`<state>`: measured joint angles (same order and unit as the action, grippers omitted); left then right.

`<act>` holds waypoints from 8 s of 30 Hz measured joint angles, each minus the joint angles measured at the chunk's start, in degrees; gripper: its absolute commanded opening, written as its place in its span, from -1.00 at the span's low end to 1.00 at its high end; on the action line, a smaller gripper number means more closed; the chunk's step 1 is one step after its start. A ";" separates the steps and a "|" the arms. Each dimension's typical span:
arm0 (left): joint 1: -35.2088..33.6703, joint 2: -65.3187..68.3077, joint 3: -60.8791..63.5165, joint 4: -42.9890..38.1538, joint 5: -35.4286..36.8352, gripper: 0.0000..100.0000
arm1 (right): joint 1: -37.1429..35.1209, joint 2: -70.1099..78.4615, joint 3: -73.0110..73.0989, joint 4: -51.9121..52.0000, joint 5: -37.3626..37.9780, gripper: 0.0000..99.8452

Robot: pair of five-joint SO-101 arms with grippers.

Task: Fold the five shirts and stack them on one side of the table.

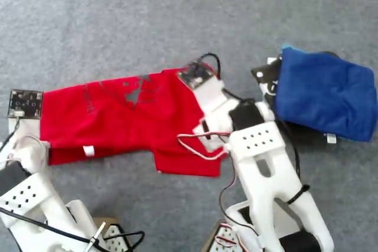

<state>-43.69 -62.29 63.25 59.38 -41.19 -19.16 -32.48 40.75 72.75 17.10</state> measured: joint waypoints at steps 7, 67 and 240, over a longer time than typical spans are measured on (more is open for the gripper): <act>-0.18 0.00 5.10 -10.64 8.88 -0.94 | -7.82 16.00 -8.35 -6.59 -7.30 -0.96; -7.82 0.00 30.86 -43.52 23.91 -0.94 | -14.42 32.26 -3.08 -8.70 -3.08 -0.96; 9.76 93.80 -80.18 2.37 38.95 -0.94 | 9.76 106.20 -134.24 27.52 1.41 -0.96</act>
<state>-33.93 31.52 -16.92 61.76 -2.24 -9.41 73.71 -93.49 100.26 18.51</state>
